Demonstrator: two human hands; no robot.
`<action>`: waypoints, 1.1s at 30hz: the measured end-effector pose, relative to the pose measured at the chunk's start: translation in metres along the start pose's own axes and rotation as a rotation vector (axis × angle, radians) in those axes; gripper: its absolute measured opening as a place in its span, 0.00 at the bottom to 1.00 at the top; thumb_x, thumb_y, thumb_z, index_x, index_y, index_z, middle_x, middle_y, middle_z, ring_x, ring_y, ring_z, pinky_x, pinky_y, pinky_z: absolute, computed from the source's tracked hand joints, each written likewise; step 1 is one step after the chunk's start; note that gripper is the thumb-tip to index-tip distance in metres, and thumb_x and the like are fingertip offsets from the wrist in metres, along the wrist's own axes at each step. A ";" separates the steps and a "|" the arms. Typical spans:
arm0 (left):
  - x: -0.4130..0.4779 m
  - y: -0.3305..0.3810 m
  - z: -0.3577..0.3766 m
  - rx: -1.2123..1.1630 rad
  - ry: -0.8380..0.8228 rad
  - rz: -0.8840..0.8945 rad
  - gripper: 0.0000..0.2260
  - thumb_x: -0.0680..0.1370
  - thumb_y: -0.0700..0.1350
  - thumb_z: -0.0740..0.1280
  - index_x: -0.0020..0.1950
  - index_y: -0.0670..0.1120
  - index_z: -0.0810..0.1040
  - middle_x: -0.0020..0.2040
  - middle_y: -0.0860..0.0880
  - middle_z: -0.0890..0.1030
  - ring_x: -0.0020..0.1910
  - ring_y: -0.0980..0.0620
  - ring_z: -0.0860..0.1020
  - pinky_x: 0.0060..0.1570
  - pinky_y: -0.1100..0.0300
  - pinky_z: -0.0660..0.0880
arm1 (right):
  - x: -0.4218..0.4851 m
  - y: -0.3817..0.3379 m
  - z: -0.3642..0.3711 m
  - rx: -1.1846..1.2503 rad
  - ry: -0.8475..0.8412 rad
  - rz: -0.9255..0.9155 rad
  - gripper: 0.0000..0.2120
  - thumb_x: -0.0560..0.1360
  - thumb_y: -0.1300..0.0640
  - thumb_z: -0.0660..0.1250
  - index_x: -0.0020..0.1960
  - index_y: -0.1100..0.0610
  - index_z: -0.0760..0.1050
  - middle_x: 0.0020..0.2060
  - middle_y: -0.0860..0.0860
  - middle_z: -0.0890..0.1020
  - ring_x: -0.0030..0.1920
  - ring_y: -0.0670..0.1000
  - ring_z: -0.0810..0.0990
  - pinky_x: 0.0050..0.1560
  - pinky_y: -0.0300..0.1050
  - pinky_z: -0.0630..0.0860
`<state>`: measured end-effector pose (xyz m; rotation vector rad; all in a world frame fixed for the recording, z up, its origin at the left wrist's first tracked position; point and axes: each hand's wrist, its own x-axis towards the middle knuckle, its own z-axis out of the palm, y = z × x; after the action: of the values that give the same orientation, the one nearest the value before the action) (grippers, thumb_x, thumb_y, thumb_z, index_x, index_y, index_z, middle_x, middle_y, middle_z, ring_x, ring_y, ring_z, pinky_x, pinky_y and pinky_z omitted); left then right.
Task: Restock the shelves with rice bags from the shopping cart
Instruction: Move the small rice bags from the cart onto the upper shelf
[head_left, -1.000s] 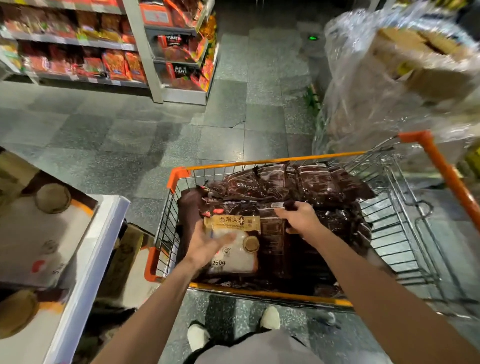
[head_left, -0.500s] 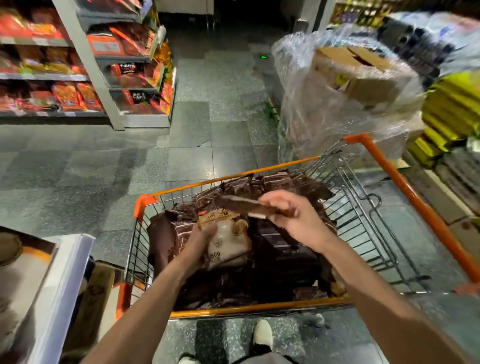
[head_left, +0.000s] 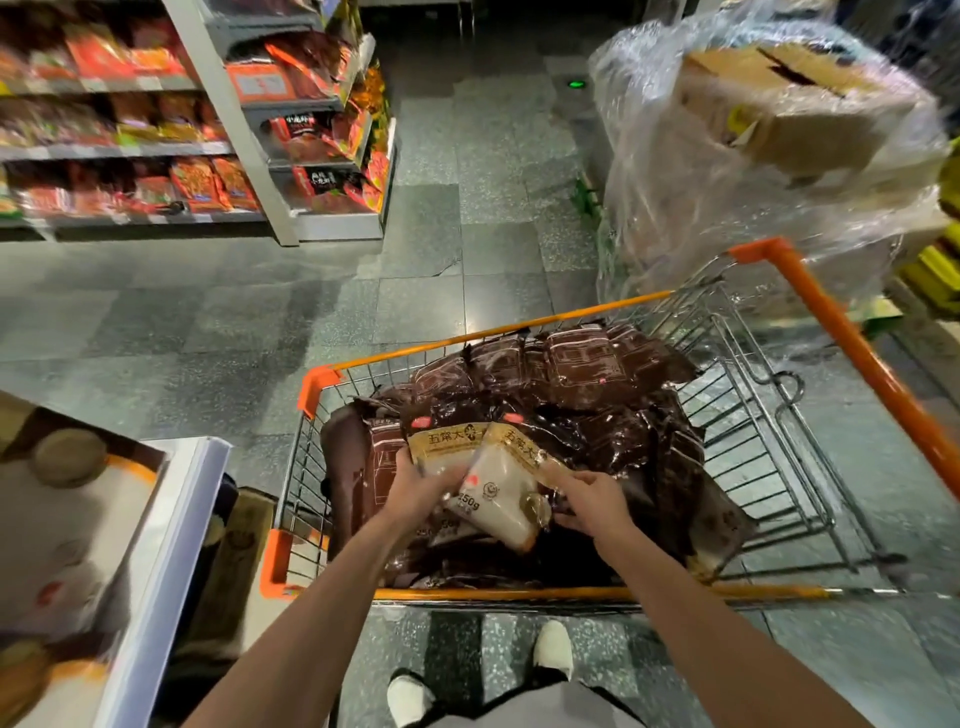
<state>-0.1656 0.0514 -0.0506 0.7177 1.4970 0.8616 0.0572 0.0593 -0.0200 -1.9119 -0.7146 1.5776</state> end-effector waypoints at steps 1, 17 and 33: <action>-0.005 0.001 -0.001 -0.025 -0.011 -0.007 0.31 0.71 0.41 0.77 0.66 0.45 0.61 0.58 0.42 0.79 0.49 0.45 0.82 0.43 0.54 0.80 | 0.000 -0.004 0.000 0.013 -0.017 -0.006 0.18 0.70 0.50 0.76 0.52 0.61 0.78 0.45 0.54 0.81 0.44 0.50 0.80 0.37 0.43 0.79; -0.088 0.080 -0.038 -0.278 0.258 0.130 0.26 0.65 0.52 0.80 0.58 0.41 0.83 0.55 0.43 0.85 0.57 0.43 0.82 0.65 0.45 0.73 | -0.037 -0.096 0.058 -0.060 -0.464 -0.563 0.07 0.70 0.55 0.77 0.46 0.49 0.82 0.44 0.46 0.86 0.49 0.50 0.83 0.53 0.49 0.79; -0.390 0.281 -0.191 -0.064 1.251 0.730 0.09 0.74 0.48 0.74 0.53 0.49 0.82 0.44 0.52 0.86 0.40 0.53 0.82 0.42 0.57 0.77 | -0.320 -0.305 0.218 -0.240 -1.240 -1.174 0.08 0.70 0.58 0.77 0.48 0.55 0.82 0.44 0.51 0.86 0.46 0.52 0.85 0.54 0.54 0.81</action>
<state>-0.3265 -0.1463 0.3991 0.6974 2.2800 2.1622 -0.2270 0.0667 0.3827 -0.0929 -2.0408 1.6217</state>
